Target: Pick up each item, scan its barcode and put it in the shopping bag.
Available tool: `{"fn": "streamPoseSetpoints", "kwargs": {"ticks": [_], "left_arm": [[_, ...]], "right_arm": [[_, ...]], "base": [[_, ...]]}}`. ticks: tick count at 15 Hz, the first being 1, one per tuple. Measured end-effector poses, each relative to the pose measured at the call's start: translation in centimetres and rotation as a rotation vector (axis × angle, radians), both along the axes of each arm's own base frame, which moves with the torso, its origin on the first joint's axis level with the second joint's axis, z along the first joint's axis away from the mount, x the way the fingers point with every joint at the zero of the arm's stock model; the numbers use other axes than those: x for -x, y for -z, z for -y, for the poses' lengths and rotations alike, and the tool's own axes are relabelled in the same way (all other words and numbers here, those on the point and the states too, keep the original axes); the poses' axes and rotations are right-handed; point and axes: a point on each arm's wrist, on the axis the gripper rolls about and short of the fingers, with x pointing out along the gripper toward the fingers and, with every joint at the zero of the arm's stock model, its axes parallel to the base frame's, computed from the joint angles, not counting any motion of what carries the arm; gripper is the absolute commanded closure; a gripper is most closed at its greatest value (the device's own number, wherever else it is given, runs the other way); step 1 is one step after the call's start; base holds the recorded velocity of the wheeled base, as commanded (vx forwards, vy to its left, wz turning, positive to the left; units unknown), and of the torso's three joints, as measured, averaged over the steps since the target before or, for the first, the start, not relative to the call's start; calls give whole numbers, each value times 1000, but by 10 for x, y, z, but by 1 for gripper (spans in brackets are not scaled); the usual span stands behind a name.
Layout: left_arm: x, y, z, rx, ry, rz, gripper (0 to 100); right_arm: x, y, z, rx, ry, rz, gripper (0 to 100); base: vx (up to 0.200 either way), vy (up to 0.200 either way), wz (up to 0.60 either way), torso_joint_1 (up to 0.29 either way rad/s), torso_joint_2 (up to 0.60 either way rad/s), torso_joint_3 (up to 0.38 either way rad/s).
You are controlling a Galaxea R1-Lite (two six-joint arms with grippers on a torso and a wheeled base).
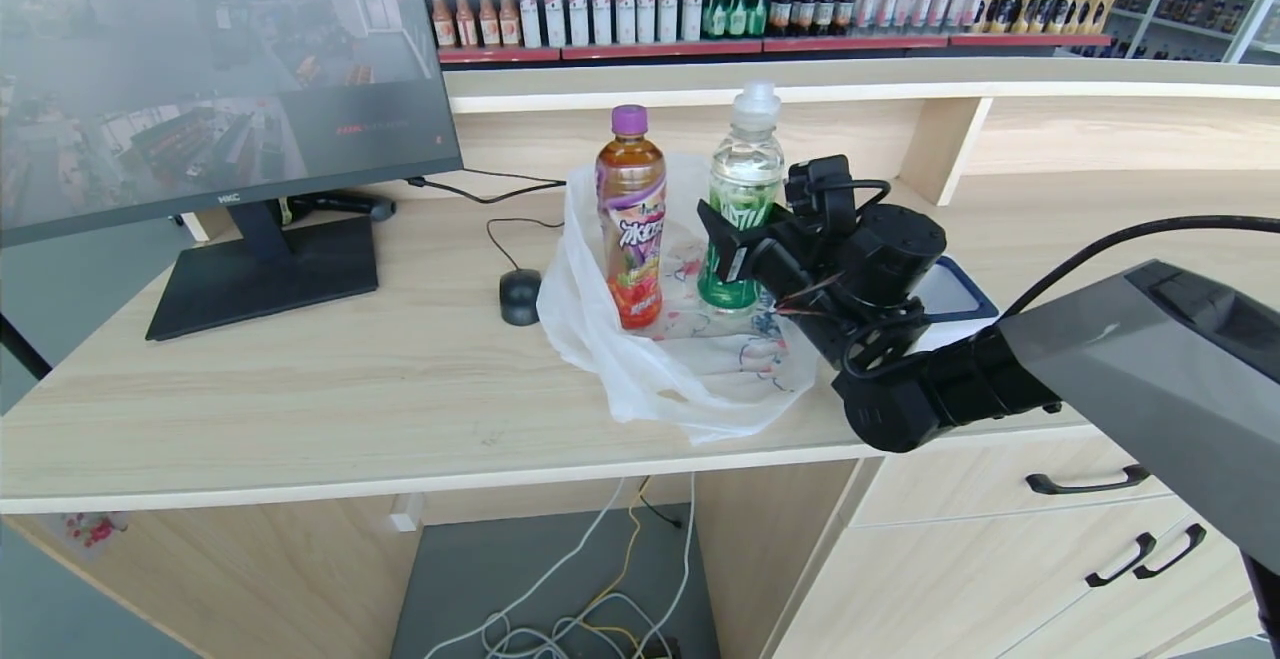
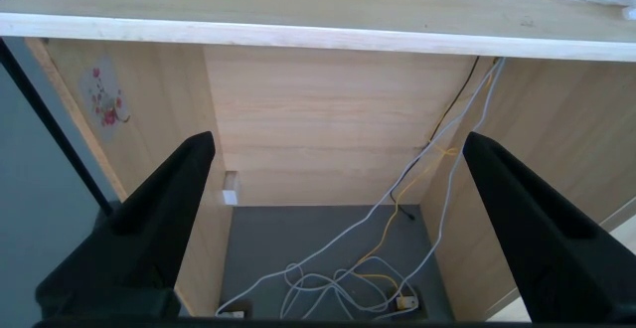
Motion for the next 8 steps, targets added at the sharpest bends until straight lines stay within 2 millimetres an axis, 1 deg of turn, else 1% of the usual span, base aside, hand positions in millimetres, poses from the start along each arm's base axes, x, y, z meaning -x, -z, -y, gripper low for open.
{"fn": "streamPoseSetpoints", "kwargs": {"ticks": [6,7,8], "left_arm": [[0,0,0,0,0,0,0],[0,0,0,0,0,0,0],[0,0,0,0,0,0,0]], "right_arm": [[1,5,-1,6,0,-6,100],[2,5,-1,7,0,-6,0],[2,5,-1,7,-1,-8,0]], "base": [[0,0,0,0,0,0],[0,0,0,0,0,0],[0,0,0,0,0,0]]}}
